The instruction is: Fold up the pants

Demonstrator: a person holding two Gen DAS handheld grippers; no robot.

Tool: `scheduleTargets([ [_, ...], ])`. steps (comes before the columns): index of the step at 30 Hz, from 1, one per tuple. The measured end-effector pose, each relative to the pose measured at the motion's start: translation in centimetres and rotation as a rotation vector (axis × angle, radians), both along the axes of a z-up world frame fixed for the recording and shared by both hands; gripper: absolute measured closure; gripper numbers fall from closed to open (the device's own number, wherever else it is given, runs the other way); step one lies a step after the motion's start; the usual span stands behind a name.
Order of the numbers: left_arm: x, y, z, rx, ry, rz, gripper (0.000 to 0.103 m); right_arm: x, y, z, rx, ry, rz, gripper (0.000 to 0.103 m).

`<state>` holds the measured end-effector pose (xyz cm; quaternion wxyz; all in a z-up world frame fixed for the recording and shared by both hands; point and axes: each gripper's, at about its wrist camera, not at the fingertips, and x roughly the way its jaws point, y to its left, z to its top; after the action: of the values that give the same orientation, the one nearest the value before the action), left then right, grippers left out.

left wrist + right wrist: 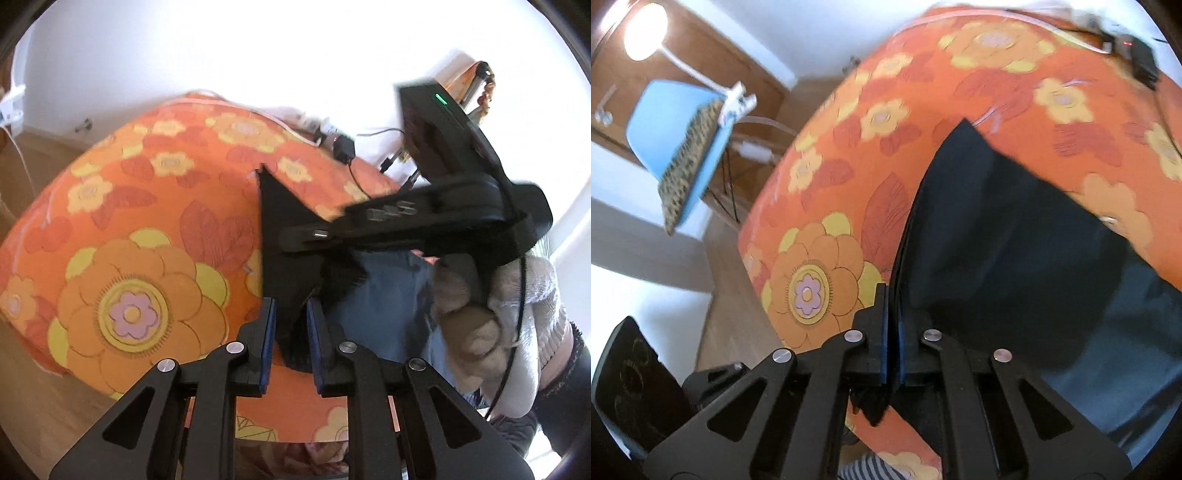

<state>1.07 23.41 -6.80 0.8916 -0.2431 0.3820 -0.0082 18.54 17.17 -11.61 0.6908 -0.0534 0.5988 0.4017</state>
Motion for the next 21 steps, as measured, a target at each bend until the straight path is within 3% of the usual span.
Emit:
scheduleTargets([
  [6, 0.9, -0.3, -0.3, 0.0, 0.019, 0.025, 0.088, 0.1, -6.3, 3.7, 0.088, -0.05, -0.103, 0.099],
  [12, 3.6, -2.1, -0.6, 0.012, 0.035, -0.033, 0.088, -0.5, -13.7, 6.6, 0.137, -0.12, -0.218, 0.099],
  [21, 9.7, -10.0, 1.4, 0.084, 0.041, -0.286, 0.088, -5.2, -26.7, 10.1, 0.096, -0.287, -0.37, 0.099],
])
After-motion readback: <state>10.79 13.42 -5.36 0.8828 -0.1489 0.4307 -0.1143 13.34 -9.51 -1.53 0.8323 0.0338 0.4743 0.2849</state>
